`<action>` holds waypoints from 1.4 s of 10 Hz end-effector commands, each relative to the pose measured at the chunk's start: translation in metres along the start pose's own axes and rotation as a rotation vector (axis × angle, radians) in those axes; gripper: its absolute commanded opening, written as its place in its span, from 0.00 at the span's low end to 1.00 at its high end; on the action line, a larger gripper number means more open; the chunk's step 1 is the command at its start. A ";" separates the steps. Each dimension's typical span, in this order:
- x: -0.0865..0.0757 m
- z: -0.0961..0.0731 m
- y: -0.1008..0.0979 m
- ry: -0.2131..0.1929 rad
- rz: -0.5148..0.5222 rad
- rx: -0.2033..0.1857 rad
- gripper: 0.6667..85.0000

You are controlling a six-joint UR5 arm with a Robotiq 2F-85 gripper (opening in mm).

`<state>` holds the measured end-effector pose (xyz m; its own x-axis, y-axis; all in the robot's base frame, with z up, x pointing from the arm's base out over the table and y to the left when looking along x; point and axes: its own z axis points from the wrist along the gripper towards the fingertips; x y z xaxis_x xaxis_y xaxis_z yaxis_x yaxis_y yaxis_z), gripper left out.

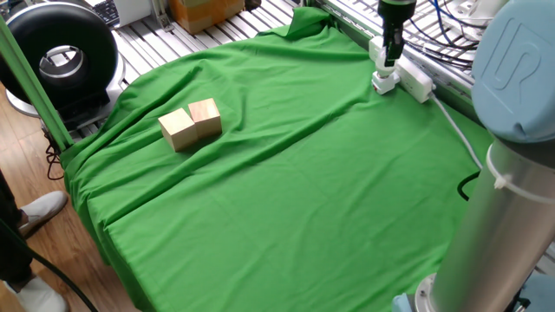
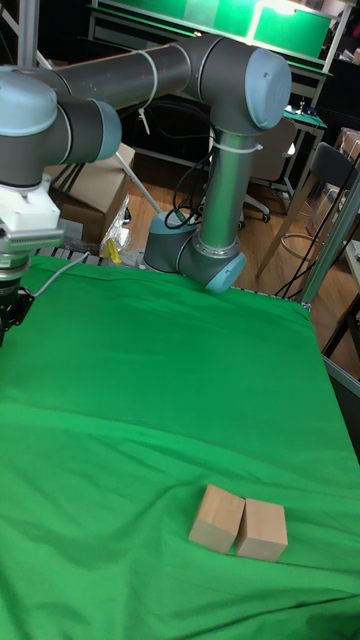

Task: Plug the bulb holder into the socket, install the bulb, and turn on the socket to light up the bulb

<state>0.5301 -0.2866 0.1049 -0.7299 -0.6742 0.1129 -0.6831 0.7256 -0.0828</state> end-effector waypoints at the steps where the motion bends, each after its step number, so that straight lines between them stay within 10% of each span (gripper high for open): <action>1: -0.007 0.000 0.000 -0.023 0.087 -0.003 0.00; 14: -0.013 0.003 -0.018 -0.037 0.377 0.054 0.00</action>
<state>0.5475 -0.2904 0.1033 -0.9072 -0.4175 0.0521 -0.4203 0.8933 -0.1595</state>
